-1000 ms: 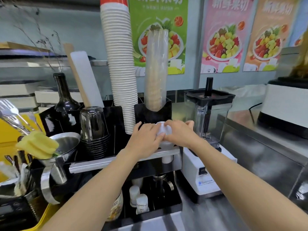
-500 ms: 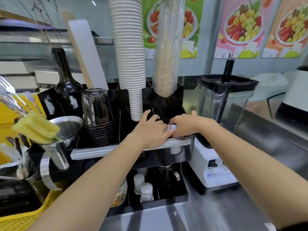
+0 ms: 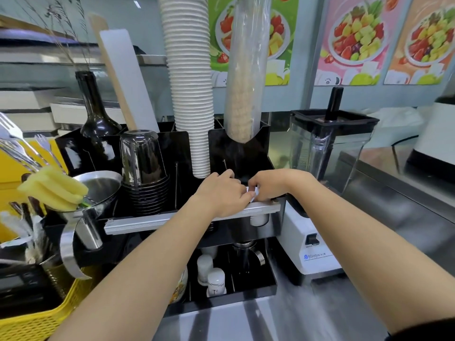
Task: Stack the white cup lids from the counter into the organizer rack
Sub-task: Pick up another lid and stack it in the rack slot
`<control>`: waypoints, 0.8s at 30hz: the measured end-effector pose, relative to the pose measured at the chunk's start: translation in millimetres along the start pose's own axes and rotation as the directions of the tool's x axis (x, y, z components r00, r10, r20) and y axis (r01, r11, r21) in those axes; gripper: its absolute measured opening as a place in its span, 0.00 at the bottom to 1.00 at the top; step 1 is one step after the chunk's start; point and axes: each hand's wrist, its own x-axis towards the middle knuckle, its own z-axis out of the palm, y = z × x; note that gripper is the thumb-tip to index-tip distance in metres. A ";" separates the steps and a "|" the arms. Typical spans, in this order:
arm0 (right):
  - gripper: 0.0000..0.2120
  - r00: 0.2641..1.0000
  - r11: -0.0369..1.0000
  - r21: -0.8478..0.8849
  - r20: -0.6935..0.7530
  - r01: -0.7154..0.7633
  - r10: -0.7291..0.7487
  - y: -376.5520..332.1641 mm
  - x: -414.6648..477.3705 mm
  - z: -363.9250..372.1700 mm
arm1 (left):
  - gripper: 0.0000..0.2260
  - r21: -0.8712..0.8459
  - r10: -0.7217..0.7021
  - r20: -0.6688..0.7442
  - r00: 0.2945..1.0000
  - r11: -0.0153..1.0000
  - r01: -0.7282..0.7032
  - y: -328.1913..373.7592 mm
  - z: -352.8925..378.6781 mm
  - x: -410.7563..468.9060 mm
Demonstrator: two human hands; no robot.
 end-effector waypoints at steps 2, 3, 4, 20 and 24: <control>0.15 1.000 1.000 -0.020 -0.018 -0.010 0.010 -0.4 -6.3 -0.6 | 0.22 0.003 0.013 -0.066 0.998 1.000 -0.012 0.0 -1.3 -4.5; 0.16 0.999 0.999 -0.041 -0.051 -0.019 0.017 0.6 -9.3 0.1 | 0.22 -0.002 0.021 -0.120 0.993 1.000 -0.022 -0.3 -2.5 -8.8; 0.17 0.995 0.998 -0.059 -0.101 -0.024 0.018 2.3 -12.6 1.9 | 0.21 -0.007 0.031 -0.181 0.983 0.999 -0.033 -0.4 -4.2 -15.1; 0.40 0.789 0.901 0.107 -0.533 0.420 -0.305 -116.1 -102.8 183.3 | 0.32 -0.307 -0.356 -0.206 0.912 0.908 0.285 6.8 73.3 -261.4; 0.39 0.859 0.885 0.147 -0.356 0.441 -0.369 -153.6 -106.9 238.0 | 0.37 -0.348 -0.468 -0.064 0.881 0.838 0.420 7.3 109.5 -324.9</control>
